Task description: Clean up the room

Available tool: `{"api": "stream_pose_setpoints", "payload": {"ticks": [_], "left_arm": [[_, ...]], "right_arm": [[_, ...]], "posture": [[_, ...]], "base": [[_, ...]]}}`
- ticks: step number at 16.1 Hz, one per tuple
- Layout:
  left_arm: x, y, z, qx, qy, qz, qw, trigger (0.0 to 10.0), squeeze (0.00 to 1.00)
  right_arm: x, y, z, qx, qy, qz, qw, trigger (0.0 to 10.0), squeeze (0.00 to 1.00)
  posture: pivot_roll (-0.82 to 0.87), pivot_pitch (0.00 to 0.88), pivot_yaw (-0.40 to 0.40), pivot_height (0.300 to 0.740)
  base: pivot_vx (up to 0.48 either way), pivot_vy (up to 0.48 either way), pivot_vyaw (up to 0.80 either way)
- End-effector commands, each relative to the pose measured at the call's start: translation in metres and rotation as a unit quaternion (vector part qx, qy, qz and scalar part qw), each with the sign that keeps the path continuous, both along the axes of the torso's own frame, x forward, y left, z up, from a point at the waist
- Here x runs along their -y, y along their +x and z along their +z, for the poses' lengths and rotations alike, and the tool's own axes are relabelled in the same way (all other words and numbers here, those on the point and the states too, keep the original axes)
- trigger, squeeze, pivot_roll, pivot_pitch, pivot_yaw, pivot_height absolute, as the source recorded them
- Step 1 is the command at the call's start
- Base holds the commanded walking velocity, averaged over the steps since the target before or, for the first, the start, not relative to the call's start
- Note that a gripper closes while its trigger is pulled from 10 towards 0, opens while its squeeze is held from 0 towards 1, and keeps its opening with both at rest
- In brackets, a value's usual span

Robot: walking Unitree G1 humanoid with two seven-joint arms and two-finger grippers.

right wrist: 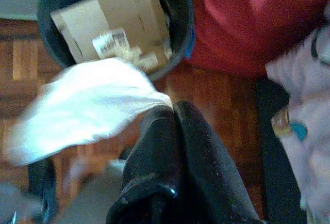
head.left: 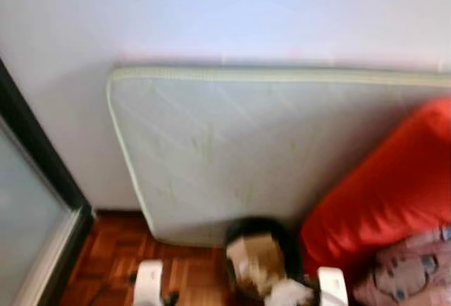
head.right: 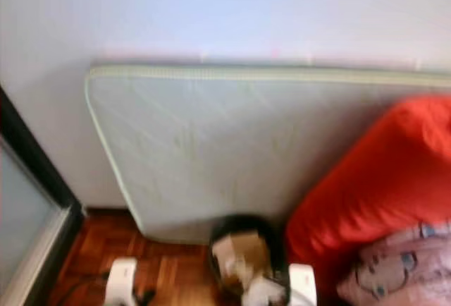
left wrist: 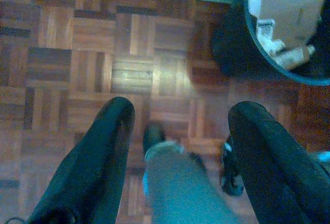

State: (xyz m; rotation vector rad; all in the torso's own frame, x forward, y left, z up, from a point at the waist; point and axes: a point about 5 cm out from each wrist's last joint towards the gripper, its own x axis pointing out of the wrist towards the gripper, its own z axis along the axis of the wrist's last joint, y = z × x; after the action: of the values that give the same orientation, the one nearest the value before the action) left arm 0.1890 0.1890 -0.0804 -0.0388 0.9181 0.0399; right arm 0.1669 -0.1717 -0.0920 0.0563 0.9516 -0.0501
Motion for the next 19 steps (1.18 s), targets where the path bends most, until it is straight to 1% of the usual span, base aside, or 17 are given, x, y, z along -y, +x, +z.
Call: {"api": "stream_pose_setpoints", "payload": {"ticks": [1, 3, 9, 12, 14, 19], "left_arm": [[-0.006, -0.008, -0.003, -0.015, 0.004, 0.008, 1.0, 10.0, 0.0], [-0.005, -0.008, -0.004, -0.015, 0.003, 0.008, 1.0, 10.0, 0.0], [-0.005, -0.008, -0.004, -0.014, 0.002, 0.007, 1.0, 10.0, 0.0], [-0.005, -0.008, -0.004, -0.013, 0.001, 0.008, 1.0, 10.0, 0.0], [-0.005, -0.008, -0.003, -0.012, 0.0, 0.009, 1.0, 10.0, 0.0], [-0.004, -0.008, -0.003, -0.009, -0.003, 0.012, 1.0, 10.0, 0.0]], "right_arm": [[-0.007, 0.005, 0.002, 0.01, 0.01, 0.011, 1.0, 10.0, 0.0], [-0.007, 0.005, 0.002, 0.008, 0.008, 0.022, 1.0, 10.0, 0.0], [-0.006, 0.005, 0.002, 0.015, 0.011, 0.018, 1.0, 10.0, 0.0], [-0.007, 0.008, 0.005, 0.033, 0.018, 0.02, 0.999, 10.0, 0.0], [-0.008, 0.011, 0.007, 0.055, 0.023, 0.028, 0.998, 10.0, 0.0], [-0.008, 0.015, 0.012, 0.094, 0.038, 0.017, 0.995, 10.0, 0.0]], "posture": [[-0.08, 0.0, -0.032, 0.74], [-0.08, 0.0, -0.033, 0.74], [-0.08, 0.0, -0.034, 0.74], [-0.08, 0.0, -0.033, 0.74], [-0.08, 0.0, -0.033, 0.74], [-0.08, 0.0, -0.035, 0.74]], "base": [[0.274, 0.0, 0.0], [0.277, 0.0, 0.0], [0.271, 0.0, 0.0], [0.0, 0.0, 0.0], [0.0, 0.0, 0.0], [0.0, 0.0, 0.0]]}}
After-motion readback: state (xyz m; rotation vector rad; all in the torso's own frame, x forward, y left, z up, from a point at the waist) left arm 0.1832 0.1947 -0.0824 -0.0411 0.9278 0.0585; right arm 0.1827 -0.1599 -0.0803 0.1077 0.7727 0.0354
